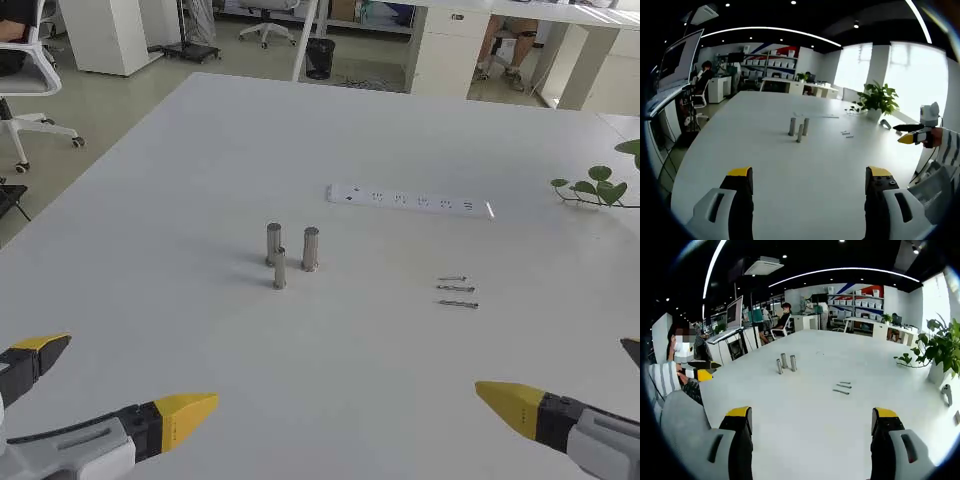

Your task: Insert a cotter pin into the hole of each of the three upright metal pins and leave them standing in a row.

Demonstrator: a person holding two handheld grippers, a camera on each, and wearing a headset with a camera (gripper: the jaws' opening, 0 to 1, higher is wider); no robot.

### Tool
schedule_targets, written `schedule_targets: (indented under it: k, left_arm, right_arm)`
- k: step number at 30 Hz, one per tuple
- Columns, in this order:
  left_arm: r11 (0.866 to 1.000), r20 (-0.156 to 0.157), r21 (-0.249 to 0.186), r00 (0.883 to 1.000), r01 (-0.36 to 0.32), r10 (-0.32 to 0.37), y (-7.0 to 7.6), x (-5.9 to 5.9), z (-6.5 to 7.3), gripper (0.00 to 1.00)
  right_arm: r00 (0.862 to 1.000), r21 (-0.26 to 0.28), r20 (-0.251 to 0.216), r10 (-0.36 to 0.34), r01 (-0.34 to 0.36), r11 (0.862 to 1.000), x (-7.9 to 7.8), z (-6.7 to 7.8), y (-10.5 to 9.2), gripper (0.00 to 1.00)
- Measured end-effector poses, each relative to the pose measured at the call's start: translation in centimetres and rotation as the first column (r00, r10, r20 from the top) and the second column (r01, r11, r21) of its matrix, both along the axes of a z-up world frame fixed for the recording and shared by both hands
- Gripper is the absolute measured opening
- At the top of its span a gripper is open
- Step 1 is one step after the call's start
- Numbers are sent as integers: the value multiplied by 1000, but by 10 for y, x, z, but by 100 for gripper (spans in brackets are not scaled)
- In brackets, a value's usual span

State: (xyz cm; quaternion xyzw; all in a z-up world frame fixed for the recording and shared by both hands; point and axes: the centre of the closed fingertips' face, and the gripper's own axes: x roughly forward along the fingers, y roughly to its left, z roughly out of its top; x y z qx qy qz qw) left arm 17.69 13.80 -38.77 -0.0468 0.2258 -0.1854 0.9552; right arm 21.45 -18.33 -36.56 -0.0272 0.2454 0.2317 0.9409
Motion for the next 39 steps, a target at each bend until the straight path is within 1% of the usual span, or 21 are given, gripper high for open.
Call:
schedule_targets:
  k: [4, 10, 15, 16, 17, 22, 31, 36, 37, 39]
  left_arm:
    - [1000, -7, -15, 1000, 2, -2, -1, 1, -1, 93]
    - [1000, -7, -23, 1000, 9, -9, -3, 2, 0, 92]
    - [1000, -6, -24, 1000, 12, -12, -4, 5, 1, 91]
    - [1000, -5, -24, 1000, 11, -11, -4, 5, 1, 91]
    - [1000, -3, -25, 1000, 10, -10, -3, 6, 1, 90]
    - [999, 2, -39, 1000, 5, -5, -3, 6, 4, 87]
    - [999, -2, -38, 1000, -4, 4, 1, 8, 4, 85]
    - [999, -6, -35, 1000, -9, 9, 2, 11, 5, 85]
    - [999, -9, -35, 1000, -8, 7, 2, 11, 5, 85]
    - [999, -20, -33, 1000, 6, -7, 0, 9, 4, 85]
  right_arm:
    - [1000, -13, 10, -5, 5, 1000, 0, -1, -2, 98]
    - [999, -4, 37, -17, 17, 1000, 3, 4, -4, 98]
    - [998, 1, 50, -32, 32, 999, 5, 8, -8, 97]
    - [998, 1, 50, -31, 31, 1000, 5, 8, -8, 93]
    - [998, 4, 47, -32, 32, 999, 5, 8, -9, 91]
    - [998, 4, 50, -43, 43, 999, 6, 9, -12, 93]
    - [998, -7, 45, -44, 44, 999, 6, 6, -14, 93]
    - [998, -1, 42, -51, 51, 999, 8, 4, -14, 96]
    - [996, 2, 50, -68, 68, 998, 10, 4, -16, 97]
    - [998, 14, 40, -58, 58, 998, 11, 2, -15, 97]
